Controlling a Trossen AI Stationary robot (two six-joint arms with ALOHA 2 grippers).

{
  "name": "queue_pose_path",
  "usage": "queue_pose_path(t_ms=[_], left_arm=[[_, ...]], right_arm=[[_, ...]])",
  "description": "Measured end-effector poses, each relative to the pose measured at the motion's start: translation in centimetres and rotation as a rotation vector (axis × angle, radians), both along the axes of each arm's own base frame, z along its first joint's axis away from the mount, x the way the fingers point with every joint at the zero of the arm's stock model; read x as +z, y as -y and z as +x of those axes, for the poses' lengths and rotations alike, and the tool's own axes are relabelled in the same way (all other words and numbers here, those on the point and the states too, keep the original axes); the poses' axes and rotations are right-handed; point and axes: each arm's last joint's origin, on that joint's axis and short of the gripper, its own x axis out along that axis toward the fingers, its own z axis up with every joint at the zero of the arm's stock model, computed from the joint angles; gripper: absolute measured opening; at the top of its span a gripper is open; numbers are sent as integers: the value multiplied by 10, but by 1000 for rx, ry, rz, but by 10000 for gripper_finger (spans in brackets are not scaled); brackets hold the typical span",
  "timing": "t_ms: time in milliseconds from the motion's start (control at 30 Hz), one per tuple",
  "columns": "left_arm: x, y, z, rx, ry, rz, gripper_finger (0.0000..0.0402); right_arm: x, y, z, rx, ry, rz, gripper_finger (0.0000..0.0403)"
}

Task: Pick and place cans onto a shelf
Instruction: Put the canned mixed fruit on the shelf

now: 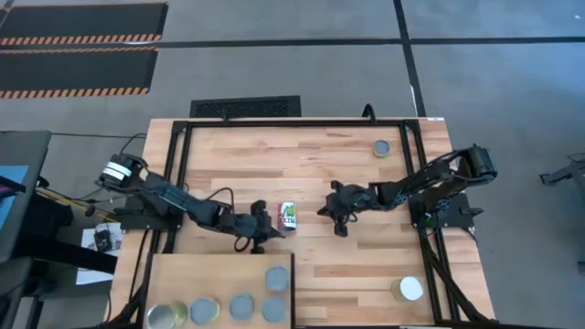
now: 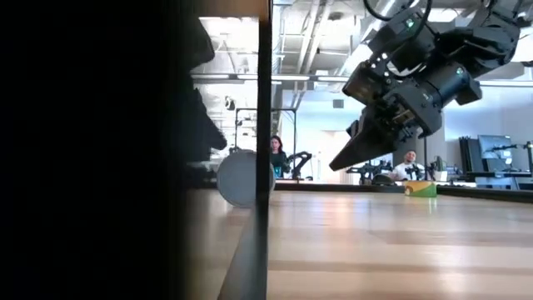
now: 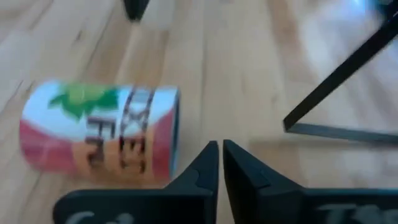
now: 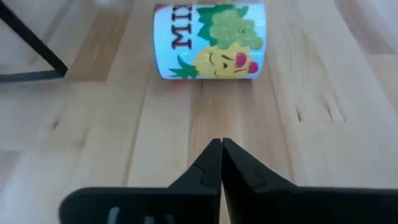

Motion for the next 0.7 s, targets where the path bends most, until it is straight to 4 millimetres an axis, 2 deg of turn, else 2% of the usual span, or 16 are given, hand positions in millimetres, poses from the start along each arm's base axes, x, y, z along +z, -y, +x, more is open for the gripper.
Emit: queue_pose_path(t_ms=[67, 167, 367, 700], left_arm=[[-7, -1, -3, 20, -40, 38, 26], [-3, -1, -1, 30, -9, 41, 44], [0, -7, 3, 35, -4, 49, 56], [27, -22, 9, 33, 18, 30, 57]], right_arm=[[-1, -4, 0, -18, -2, -32, 52], [2, -5, 1, -29, 23, -49, 71], [11, 0, 0, -44, 62, -49, 81], [13, 10, 0, -76, 72, -53, 77]])
